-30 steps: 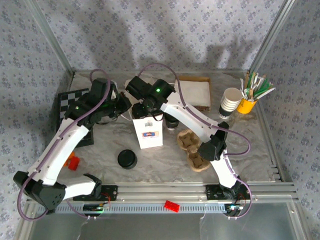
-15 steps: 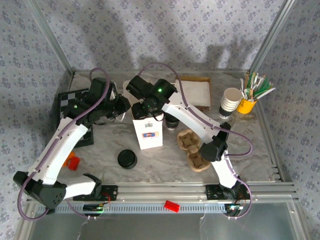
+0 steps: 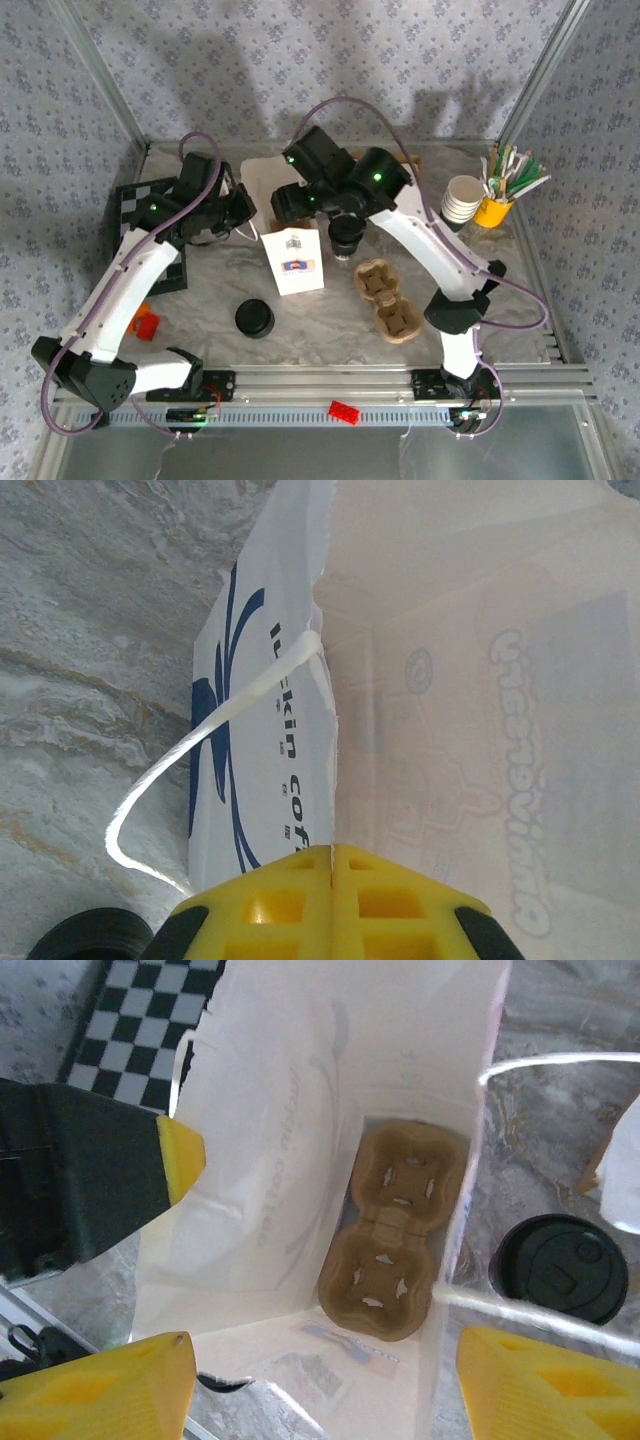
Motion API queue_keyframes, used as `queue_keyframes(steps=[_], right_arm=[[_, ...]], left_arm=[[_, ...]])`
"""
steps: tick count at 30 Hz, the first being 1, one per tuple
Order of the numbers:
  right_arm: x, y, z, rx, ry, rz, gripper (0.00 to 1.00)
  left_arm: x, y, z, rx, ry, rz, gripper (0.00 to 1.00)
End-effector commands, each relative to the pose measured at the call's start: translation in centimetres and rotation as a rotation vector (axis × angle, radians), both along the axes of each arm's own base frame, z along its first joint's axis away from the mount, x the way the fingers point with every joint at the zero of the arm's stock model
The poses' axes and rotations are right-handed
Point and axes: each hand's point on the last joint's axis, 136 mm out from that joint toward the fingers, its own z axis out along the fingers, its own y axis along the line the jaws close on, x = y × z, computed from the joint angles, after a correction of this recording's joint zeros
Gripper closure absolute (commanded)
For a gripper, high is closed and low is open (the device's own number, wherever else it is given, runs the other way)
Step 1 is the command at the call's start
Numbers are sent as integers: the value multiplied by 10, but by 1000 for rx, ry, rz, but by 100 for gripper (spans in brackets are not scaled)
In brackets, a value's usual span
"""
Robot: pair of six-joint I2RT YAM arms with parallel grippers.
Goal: Pack the takeout coffee
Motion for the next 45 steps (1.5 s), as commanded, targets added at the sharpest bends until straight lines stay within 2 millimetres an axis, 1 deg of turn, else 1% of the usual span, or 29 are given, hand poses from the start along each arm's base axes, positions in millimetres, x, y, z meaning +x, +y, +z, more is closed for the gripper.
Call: queue_keyframes(steps=[1,2,5,8,10,11,13,16,18,21,23,24,25,27,28,30,33,34,35,37,38,39,40,42,45], right_arm=[[0,-24,27,57,-30,-17,28],[0,-30,27,60,-24,-28,28],[1,-57,25,42,-10,-91,28],[3,-86,9,-3,27,-173,28],[6,-102,-11,-33,81,-220,27],[6,-107,-20,-46,100,-227,27],[10,-114,-44,-96,108,-203,24],[18,-121,-74,-143,135,-153,22],[22,-123,-90,-176,144,-104,19],[28,-125,-114,-177,183,-81,17],[37,-137,-128,-194,213,-175,17],[40,-137,-133,-182,232,-208,18],[44,-134,-135,-169,226,-231,18],[45,-128,-138,-158,222,-301,18],[44,-121,-141,-145,233,-313,17],[43,-117,-148,-149,258,-370,16],[42,-101,-152,-128,269,-365,11],[39,-94,-150,-112,268,-346,11],[38,-90,-146,-105,260,-337,10],[33,-89,-135,-101,234,-357,9],[27,-91,-135,-108,246,-361,8],[26,-97,-135,-117,254,-384,7],[26,-108,-139,-129,270,-433,7],[27,-121,-149,-140,299,-492,7],[34,-129,-161,-160,333,-565,8]], left_arm=[[9,13,20,6,-69,54,100],[11,15,21,6,-73,63,100],[14,21,22,11,-77,85,100],[17,23,22,8,-79,84,100],[19,23,22,11,-67,78,100],[19,23,24,15,-74,72,100],[21,20,26,11,-77,45,100],[21,17,25,15,-52,19,100],[20,15,24,5,-46,12,100],[20,16,20,5,-40,13,100],[21,19,18,3,-29,20,100],[21,21,17,-4,-25,22,100],[22,22,16,-11,-23,26,100],[22,22,16,-21,-24,24,100],[22,23,15,-24,-17,24,98],[21,25,13,-22,-8,28,93],[20,27,8,-23,3,31,92],[20,28,7,-21,8,31,92],[21,30,6,-17,11,34,92],[21,35,1,-13,23,43,93],[21,36,1,-20,28,47,93],[21,36,-1,-25,31,45,95],[21,36,-2,-31,31,49,95],[20,35,-1,-43,23,49,95],[19,35,0,-57,19,45,94]])
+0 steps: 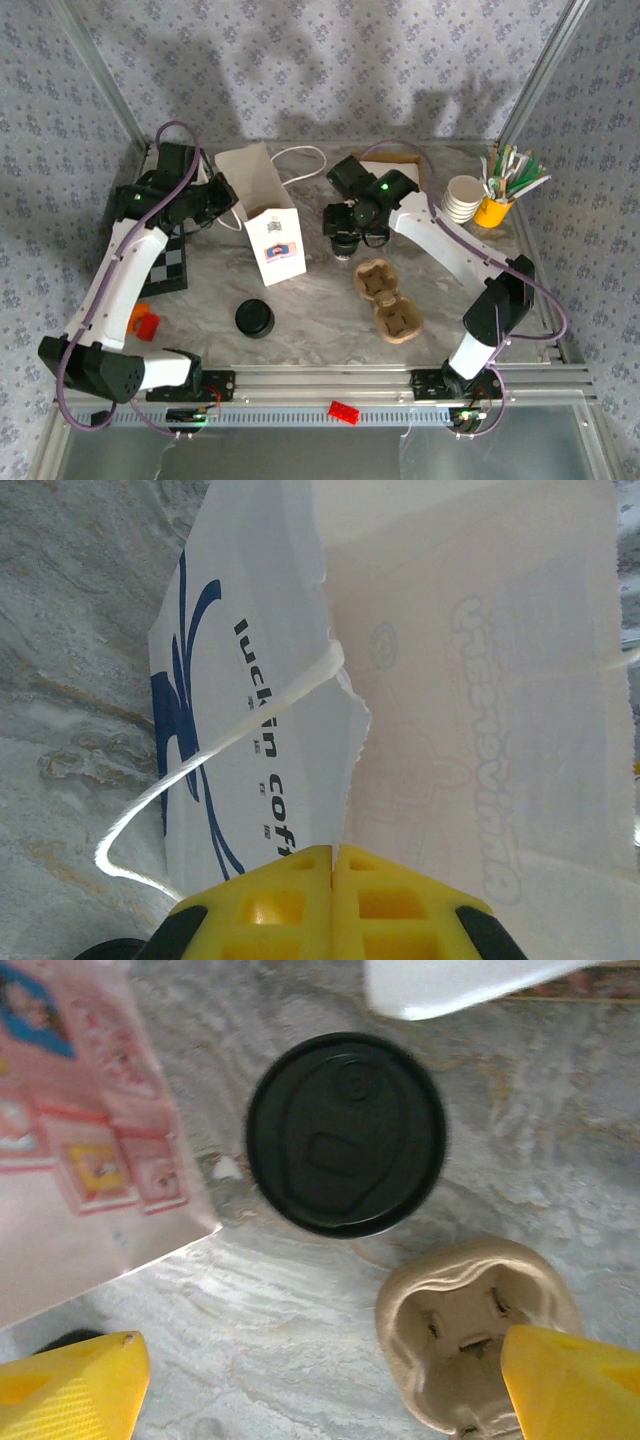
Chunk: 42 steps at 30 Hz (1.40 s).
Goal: Pack the takeout coffee
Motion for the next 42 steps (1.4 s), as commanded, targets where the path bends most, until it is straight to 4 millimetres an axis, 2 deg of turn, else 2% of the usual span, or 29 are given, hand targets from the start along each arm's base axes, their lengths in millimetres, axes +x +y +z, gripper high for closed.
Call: queue_keyframes(steps=[1,9,13,25,36,42], right_arm=[[4,-21,-9,-57,21,-139,7],[30,-1,-34,-51,61,-240,4],[36,10,-49,-50,97,-260,3],[48,15,-71,-67,126,-284,9],[46,12,-81,-105,157,-243,21],[42,11,-71,-143,138,-115,25]], left_arm=[[-7,-1,0,-18,5,-15,94],[-11,2,-1,-32,6,-7,93],[-11,2,-3,-41,7,-5,93],[-9,0,-7,-61,9,-10,92],[-10,1,-7,-62,11,-6,93],[-12,0,-5,-69,12,-12,93]])
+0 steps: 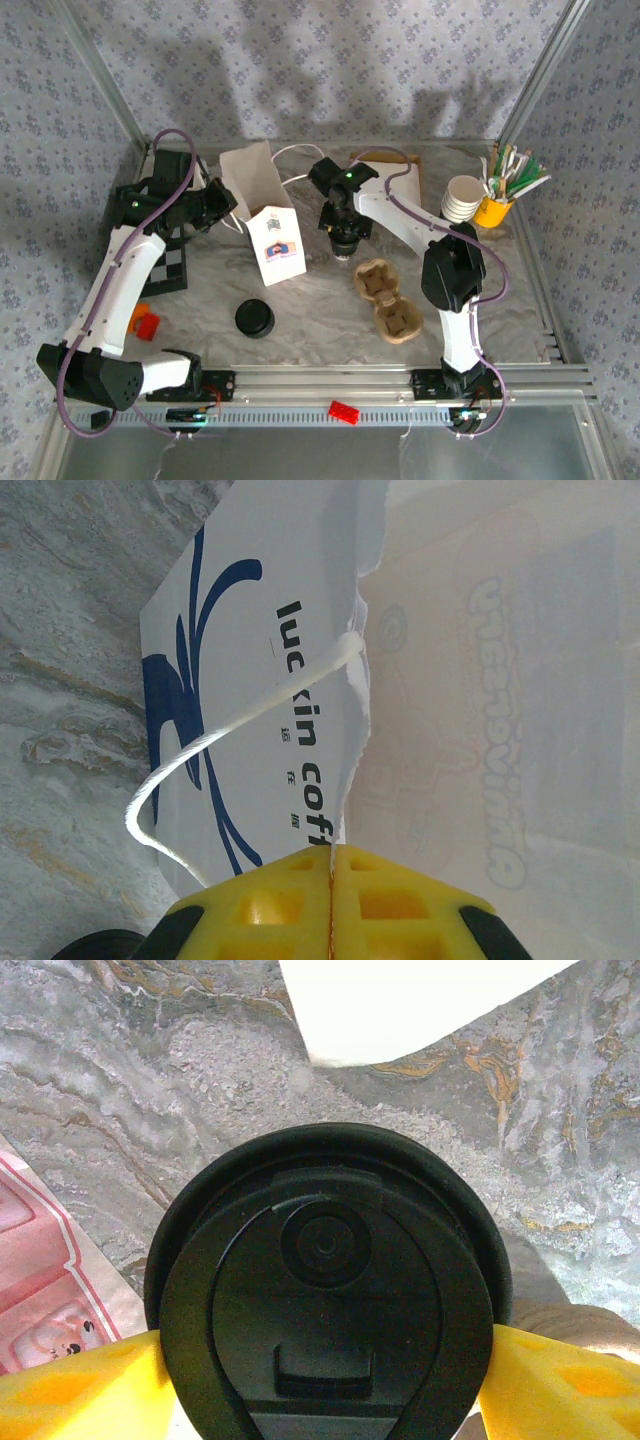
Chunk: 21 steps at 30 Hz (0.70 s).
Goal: Pack the takeout coffee
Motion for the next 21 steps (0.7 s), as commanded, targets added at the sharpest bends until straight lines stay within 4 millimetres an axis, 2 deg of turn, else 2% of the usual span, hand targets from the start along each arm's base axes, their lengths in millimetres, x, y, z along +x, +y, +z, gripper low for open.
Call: queue_keyframes(steps=[1,7,12,13,16,21], right_arm=[[-7,-5,6,-41,23,111,26],[-10,-15,15,-83,37,307,26],[-14,-14,12,-15,70,456,25],[-12,-21,12,-36,80,460,25],[-10,-20,14,-2,86,510,24],[-14,-16,6,13,103,568,21]], left_arm=[[-6,-1,4,-24,-1,-9,93],[-9,-1,6,-25,-5,-10,93],[-10,-1,4,-24,2,-9,93],[-9,-1,4,-25,2,-9,93],[-9,-1,5,-29,1,-9,94],[-10,0,4,-23,4,-5,93]])
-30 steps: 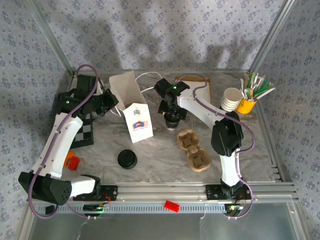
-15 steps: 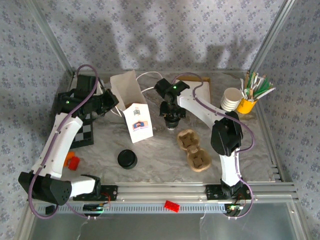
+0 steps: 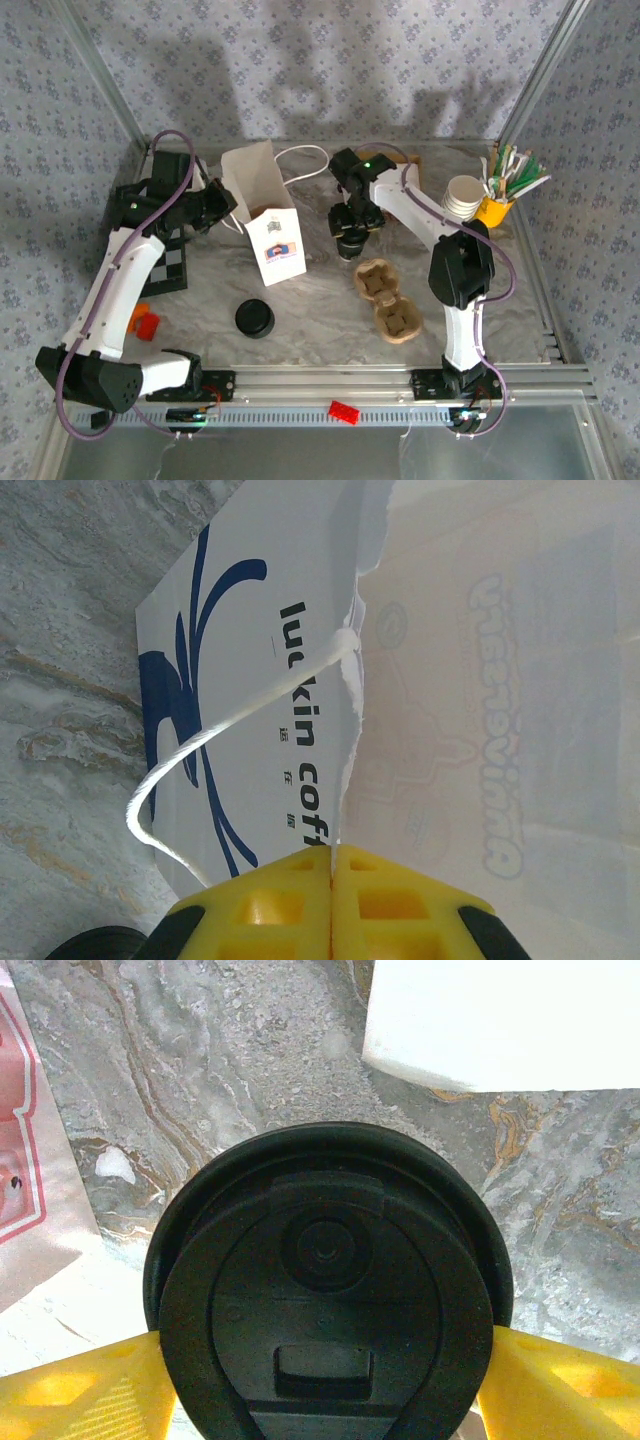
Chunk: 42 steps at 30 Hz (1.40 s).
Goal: Pack the takeout coffee
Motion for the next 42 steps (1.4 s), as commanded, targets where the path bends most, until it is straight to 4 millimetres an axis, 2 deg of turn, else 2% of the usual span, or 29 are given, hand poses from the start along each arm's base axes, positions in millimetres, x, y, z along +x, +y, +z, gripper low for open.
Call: queue_keyframes(steps=[1,4,8,13,18,23,28,33,42], right_arm=[[-14,5,7,4,9,127,18],[-13,8,23,-12,-56,148,13],[-13,7,40,14,-94,89,6],[-12,-4,31,10,-105,-9,6],[-5,-5,23,4,-141,-103,7],[-8,6,16,-14,-136,-143,5],[-9,9,7,-36,-121,-125,6],[-9,13,5,-37,-119,-100,11],[-5,10,3,-65,-127,-112,12]], left_arm=[[-7,0,2,-18,7,-1,93],[-6,0,3,-18,7,-3,94],[-7,1,4,-16,0,0,94],[-7,0,4,-19,2,-1,94],[-7,0,3,-19,1,0,94],[-7,1,3,-16,-3,5,94],[-7,1,3,-13,-5,3,94],[-7,1,3,-16,-5,2,94],[-6,0,3,-22,-5,1,94]])
